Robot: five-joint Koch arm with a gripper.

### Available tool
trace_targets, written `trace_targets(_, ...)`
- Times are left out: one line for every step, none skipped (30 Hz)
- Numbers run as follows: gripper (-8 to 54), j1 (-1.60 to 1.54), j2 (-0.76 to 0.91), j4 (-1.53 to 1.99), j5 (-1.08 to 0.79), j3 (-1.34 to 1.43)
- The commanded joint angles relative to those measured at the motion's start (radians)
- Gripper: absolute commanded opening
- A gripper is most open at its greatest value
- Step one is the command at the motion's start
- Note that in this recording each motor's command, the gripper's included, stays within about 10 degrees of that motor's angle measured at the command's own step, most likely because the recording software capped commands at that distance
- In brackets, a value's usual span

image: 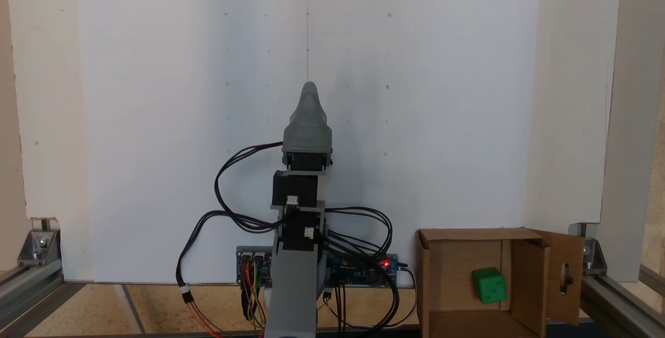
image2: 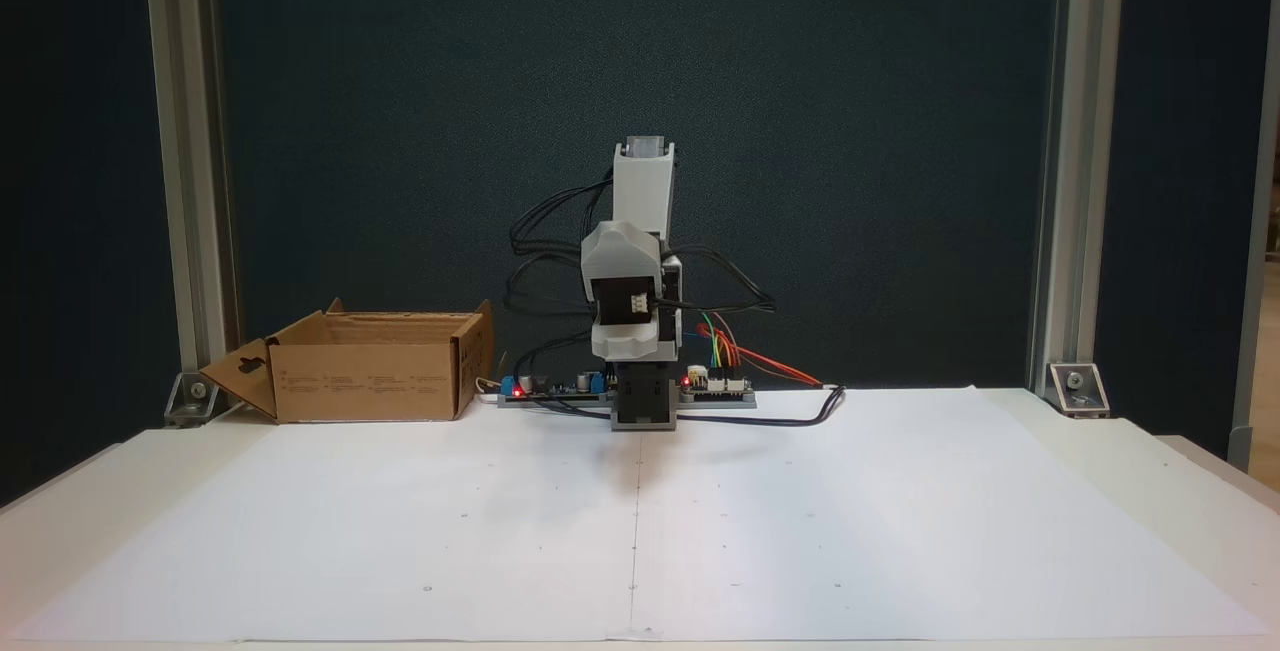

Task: Grasp a green dice and put it in the bin.

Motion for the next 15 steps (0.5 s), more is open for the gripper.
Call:
trace_targets(42.2,-0.003,0.118,-0.165,0.017,0.003)
trace_targets(42.2,-0.003,0.118,-0.205,0.018,0.023)
trace_targets(42.2,-0.005,0.118,-0.244,0.018,0.043)
trace_targets(42.2,-0.005,0.118,-0.283,0.018,0.058)
trace_targets(42.4,-0.005,0.118,-0.32,0.017,0.071)
trace_targets(42.5,-0.005,0.118,-0.353,0.018,0.08)
trace_targets(42.5,-0.005,0.118,-0.36,0.018,0.089)
trace_targets(42.5,-0.005,0.118,-0.36,0.018,0.1)
trace_targets(42.8,-0.003,0.118,-0.362,0.018,0.117)
trace_targets(43.2,-0.002,0.118,-0.362,0.017,0.135)
trace_targets(43.2,0.0,0.118,-0.362,0.017,0.152)
trace_targets(43.5,0.002,0.118,-0.36,0.017,0.164)
trace_targets(43.7,0.002,0.118,-0.36,0.017,0.164)
trace_targets(43.7,0.002,0.118,-0.36,0.018,0.164)
trace_targets(43.8,0.002,0.117,-0.359,0.017,0.164)
